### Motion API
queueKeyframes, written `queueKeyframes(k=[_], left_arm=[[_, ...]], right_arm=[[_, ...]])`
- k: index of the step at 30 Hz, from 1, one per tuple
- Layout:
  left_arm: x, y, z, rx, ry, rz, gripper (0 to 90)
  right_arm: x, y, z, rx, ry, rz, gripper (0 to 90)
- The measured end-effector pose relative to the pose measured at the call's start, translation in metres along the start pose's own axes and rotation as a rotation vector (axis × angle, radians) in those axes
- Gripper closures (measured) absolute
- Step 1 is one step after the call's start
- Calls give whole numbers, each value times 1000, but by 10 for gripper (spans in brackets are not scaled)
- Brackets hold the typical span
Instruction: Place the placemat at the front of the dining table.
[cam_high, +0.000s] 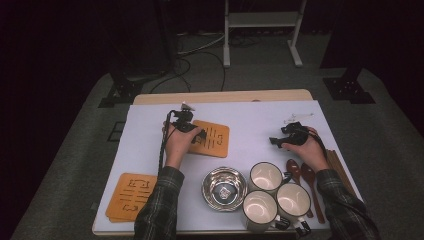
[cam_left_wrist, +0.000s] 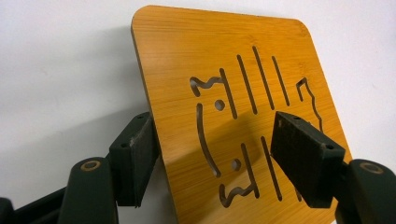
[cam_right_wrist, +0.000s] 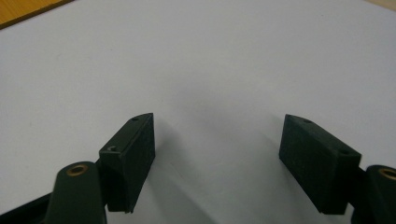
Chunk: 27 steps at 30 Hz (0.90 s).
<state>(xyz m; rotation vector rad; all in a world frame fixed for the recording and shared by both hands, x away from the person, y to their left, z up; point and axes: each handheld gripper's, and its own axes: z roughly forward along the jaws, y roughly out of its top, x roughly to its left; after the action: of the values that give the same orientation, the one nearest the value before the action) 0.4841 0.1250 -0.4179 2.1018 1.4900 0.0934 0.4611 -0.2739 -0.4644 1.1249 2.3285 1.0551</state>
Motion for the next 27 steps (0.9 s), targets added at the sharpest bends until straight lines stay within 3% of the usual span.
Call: queueKeyframes(k=[12, 27], left_arm=[[-2, -11, 6, 26, -24, -1, 313], [-13, -11, 10, 24, -33, 8, 301]], right_arm=[[0, 0, 0, 0, 0, 1, 252], [0, 0, 0, 0, 1, 2, 252]])
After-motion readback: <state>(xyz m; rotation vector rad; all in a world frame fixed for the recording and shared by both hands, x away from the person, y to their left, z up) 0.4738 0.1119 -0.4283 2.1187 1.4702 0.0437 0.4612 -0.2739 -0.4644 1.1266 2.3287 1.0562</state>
